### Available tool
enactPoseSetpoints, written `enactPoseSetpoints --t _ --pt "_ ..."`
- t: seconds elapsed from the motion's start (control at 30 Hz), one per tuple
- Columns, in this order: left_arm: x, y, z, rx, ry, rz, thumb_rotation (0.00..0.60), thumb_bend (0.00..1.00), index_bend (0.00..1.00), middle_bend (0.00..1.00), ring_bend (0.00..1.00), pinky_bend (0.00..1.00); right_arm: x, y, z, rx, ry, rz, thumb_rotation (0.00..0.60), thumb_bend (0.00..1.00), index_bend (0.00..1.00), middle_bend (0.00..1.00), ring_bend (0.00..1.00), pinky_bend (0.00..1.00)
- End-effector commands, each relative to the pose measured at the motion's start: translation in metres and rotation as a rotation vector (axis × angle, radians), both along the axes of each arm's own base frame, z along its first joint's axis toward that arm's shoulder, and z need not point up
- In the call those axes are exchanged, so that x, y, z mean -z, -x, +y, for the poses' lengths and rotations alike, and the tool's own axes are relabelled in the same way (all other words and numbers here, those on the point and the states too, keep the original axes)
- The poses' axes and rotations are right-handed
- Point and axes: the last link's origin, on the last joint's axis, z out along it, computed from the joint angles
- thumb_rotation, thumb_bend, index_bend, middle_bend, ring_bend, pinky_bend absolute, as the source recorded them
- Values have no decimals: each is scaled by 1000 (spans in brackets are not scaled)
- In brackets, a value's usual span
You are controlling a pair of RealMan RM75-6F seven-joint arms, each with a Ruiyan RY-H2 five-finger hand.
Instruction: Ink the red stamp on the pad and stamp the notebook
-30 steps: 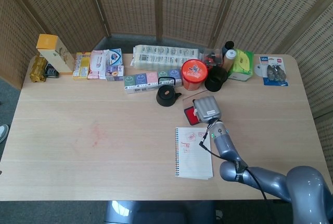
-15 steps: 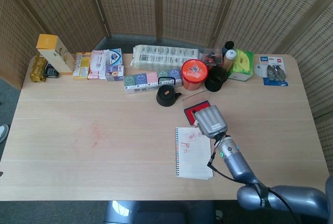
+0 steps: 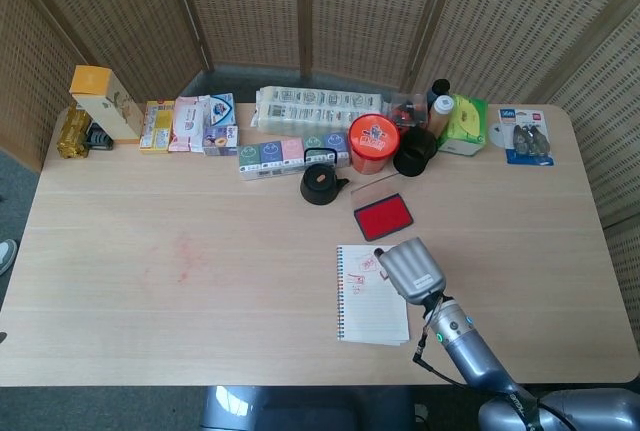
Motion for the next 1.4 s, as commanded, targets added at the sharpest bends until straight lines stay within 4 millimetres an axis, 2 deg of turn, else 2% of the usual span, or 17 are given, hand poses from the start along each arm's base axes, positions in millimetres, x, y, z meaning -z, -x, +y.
enactPoseSetpoints --t 0.03,0.37,0.53,1.4 --pt "0 0 0 -1 -1 1 600 30 0 0 0 38 7 10 5 5 -19 17 600 479 558 943 1000 1000" --pt "3 0 1 -7 4 6 600 30 0 0 0 38 23 34 2 53 -29 25 600 479 560 943 1000 1000" --pt "3 1 1 -12 5 7 600 31 0 0 0 38 27 39 -1 68 -29 22 600 478 560 943 1000 1000" --pt "5 1 2 -20 11 12 600 31 0 0 0 38 46 35 4 62 -64 -33 600 479 561 943 1000 1000"
